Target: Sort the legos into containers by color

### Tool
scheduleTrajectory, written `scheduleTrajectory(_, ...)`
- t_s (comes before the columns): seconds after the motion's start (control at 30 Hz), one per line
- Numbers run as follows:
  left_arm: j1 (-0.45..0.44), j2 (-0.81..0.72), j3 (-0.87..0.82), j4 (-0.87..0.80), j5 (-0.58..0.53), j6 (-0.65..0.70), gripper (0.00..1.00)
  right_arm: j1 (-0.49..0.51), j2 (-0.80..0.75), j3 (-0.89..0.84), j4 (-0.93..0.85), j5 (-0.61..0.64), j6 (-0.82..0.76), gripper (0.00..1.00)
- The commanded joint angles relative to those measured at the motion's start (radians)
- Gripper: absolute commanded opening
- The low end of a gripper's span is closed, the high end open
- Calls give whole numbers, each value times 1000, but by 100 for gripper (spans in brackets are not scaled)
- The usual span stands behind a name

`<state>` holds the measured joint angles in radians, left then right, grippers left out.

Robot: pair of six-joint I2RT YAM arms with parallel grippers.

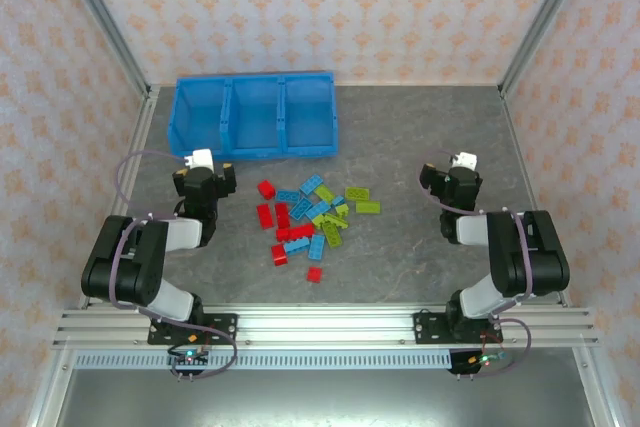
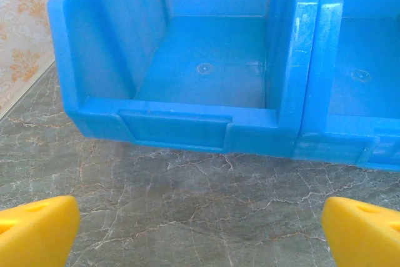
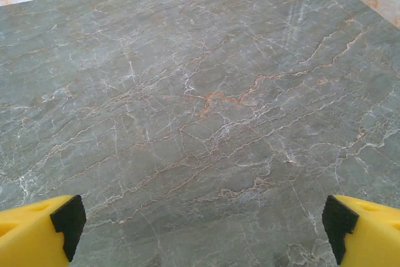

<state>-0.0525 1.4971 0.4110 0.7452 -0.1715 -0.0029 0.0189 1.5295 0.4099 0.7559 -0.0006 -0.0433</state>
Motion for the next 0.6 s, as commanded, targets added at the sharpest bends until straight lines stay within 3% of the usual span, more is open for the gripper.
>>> scheduleTrajectory(0.0,-7,-1,11,5,-11,-3,100,1,-12,18,-2,2,-10,99)
scheduleTrajectory(0.57,-7,-1,9,8,-10,-3,100,1,-39,28,-34,33,6,99)
